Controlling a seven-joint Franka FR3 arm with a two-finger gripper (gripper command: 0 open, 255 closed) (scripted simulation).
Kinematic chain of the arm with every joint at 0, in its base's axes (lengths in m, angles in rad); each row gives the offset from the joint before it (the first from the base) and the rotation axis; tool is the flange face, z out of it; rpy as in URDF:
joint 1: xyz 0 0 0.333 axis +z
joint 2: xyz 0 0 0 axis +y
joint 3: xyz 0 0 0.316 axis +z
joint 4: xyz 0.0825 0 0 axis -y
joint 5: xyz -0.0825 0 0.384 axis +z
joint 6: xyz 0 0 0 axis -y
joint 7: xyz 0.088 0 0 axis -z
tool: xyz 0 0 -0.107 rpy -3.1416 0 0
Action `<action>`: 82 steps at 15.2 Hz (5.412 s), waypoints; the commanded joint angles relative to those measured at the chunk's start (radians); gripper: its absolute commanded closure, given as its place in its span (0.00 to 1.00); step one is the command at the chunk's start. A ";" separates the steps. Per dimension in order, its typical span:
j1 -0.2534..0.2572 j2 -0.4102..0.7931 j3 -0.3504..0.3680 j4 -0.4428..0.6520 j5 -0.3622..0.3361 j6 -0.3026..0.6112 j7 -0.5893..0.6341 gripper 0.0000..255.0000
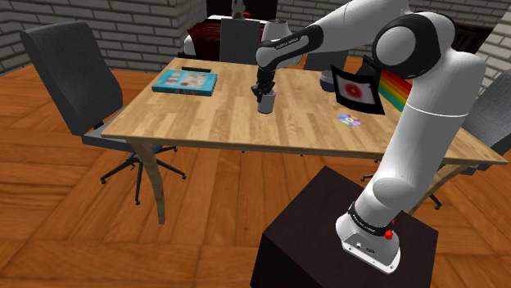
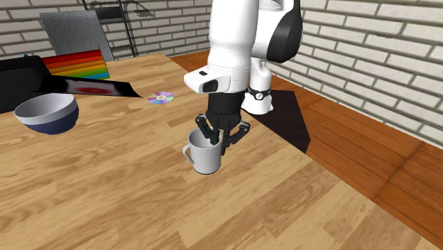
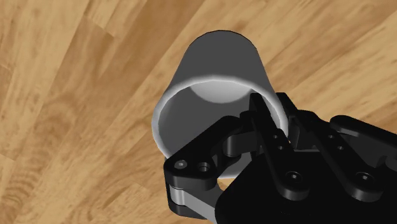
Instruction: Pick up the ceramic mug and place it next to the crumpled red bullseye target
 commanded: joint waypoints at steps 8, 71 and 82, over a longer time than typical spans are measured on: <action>0.002 -0.031 -0.001 0.056 -0.005 -0.087 0.001 1.00; -0.227 -0.453 -0.284 0.096 -0.066 -0.517 -0.514 1.00; -0.308 -0.425 -0.479 0.156 -0.053 -0.543 -0.794 1.00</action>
